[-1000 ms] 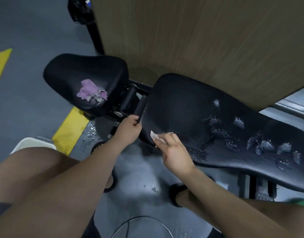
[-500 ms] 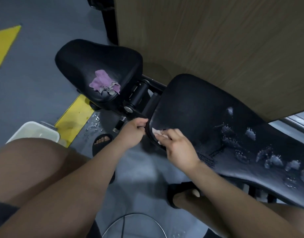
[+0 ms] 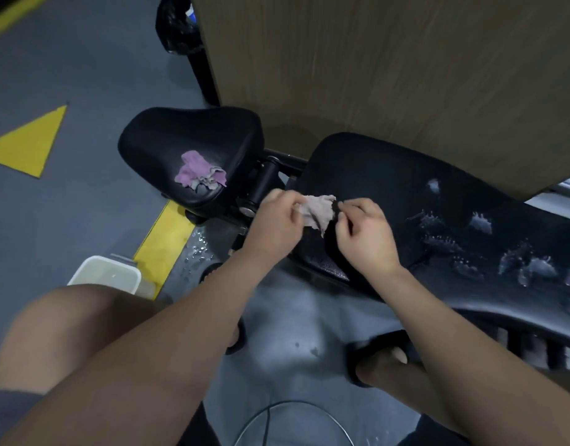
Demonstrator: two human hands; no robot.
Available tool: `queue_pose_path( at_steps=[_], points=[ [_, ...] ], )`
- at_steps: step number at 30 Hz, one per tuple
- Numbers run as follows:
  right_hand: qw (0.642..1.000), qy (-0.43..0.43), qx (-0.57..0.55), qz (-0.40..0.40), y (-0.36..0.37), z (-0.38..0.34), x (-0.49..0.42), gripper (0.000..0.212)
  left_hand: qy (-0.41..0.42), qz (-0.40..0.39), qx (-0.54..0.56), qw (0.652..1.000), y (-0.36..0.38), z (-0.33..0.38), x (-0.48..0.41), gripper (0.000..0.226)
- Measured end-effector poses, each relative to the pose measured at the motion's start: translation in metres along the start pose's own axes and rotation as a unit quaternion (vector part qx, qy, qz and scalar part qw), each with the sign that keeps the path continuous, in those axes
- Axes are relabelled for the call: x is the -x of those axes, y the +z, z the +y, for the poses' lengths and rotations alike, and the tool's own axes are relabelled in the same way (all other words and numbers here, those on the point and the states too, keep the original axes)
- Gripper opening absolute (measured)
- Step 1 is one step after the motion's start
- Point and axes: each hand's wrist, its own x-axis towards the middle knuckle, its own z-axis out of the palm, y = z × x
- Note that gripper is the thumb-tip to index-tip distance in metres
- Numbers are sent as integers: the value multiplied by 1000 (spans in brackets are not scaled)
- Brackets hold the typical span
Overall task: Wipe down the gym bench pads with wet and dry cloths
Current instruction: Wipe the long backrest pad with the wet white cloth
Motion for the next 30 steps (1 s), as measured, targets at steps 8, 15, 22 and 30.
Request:
queue_pose_path(
  at_steps=[8,15,22,30],
  points=[
    [999,33,18,30,-17,28,25,28,61,-102,-129,984,40,11,16,17],
    [997,36,68,2,-3,43,25,41,89,-83,-115,986,36,13,1,20],
    [991,49,120,-31,11,54,39,55,101,-165,-298,935,47,-20,42,70],
    [988,72,135,-30,13,53,36,58,-17,-261,-347,901,56,14,-51,65]
  ],
)
